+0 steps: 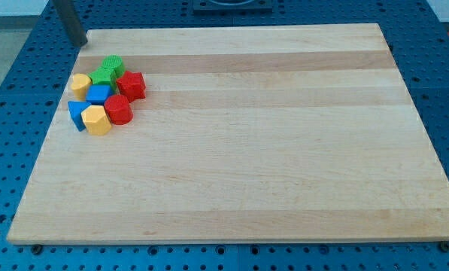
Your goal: Push the yellow heart from the group of the blocks
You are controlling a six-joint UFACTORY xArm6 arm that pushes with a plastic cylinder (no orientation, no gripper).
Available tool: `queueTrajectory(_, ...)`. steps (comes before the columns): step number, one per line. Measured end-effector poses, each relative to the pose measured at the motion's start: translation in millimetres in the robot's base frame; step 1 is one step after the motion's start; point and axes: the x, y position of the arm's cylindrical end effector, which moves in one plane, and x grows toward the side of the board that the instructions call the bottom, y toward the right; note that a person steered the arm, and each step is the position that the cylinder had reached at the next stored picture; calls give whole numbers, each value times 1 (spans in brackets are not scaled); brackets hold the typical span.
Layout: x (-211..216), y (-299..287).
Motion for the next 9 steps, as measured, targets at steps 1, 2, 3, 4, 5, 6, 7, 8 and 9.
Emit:
queueTrajectory(1,56,0)
queueTrajectory(2,61,0)
queueTrajectory(3,93,4)
queueTrajectory(4,107,32)
queueTrajectory(5,107,88)
queueTrajectory(6,107,141)
queueTrajectory(7,107,147)
queueTrajectory(8,107,157)
queueTrajectory(9,103,196)
